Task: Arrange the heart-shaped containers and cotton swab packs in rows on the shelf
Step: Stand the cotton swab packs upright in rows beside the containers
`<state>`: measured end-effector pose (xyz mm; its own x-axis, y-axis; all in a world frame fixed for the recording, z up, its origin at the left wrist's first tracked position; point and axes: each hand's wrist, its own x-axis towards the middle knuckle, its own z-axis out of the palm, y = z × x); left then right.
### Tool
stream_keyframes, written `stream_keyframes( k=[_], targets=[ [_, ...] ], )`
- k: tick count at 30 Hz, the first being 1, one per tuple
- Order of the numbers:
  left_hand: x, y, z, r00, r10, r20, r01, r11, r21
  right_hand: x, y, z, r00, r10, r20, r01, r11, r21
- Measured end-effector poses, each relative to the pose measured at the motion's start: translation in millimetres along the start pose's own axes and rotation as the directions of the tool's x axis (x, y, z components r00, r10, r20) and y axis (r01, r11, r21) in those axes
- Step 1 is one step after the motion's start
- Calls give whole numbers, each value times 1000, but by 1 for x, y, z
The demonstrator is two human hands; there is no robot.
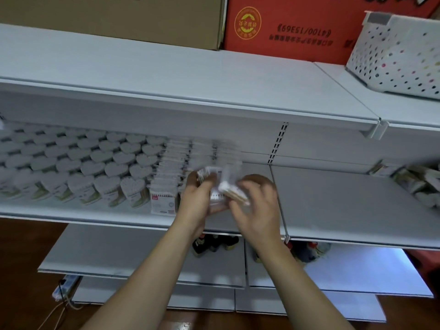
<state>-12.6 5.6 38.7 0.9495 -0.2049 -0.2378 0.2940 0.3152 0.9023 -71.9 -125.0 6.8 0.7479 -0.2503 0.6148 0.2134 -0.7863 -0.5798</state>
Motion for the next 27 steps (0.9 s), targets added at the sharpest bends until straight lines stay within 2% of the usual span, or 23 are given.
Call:
stream_keyframes(
  k=[4, 6, 8, 10, 12, 14, 19, 20, 22, 24, 27],
  targets=[
    [2, 4, 0, 1000, 20, -6, -20, 1000, -8, -8, 4, 2, 996, -13, 87, -6, 976, 219],
    [5, 3, -1, 999, 42, -3, -42, 998, 41, -5, 5, -3, 996, 43, 83, -63, 966, 251],
    [8, 1, -2, 998, 61, -14, -61, 997, 49, 3, 3, -5, 966, 239, 104, -259, 916, 305],
    [9, 0, -2, 996, 86, -27, -86, 996, 19, 12, 4, -6, 855, 477, 204, -518, 769, 375],
    [10, -1, 0, 994, 108, -20, -107, 994, 6, 18, 10, -5, 774, 559, 296, -633, 673, 384],
    [13, -3, 1, 993, 113, -29, -112, 994, 18, 21, 12, -5, 765, 557, 324, -644, 640, 420],
    [21, -2, -5, 992, 78, -102, -80, 997, -11, 37, 16, -10, 743, 622, 247, -619, 499, 606],
    [22, 0, -8, 989, 94, -118, -94, 996, 6, 39, 24, -11, 749, 631, 203, -611, 539, 579],
    [24, 4, -16, 975, 141, -173, -136, 990, 42, 41, 45, -12, 818, 561, 129, -563, 734, 380],
    [26, 6, -23, 956, 187, -227, -175, 982, 71, 37, 54, -11, 896, 394, 203, -420, 902, 103],
    [27, 6, -28, 951, 202, -235, -182, 978, 103, 20, 51, 11, 936, 129, 327, -114, 991, -66]
  ],
)
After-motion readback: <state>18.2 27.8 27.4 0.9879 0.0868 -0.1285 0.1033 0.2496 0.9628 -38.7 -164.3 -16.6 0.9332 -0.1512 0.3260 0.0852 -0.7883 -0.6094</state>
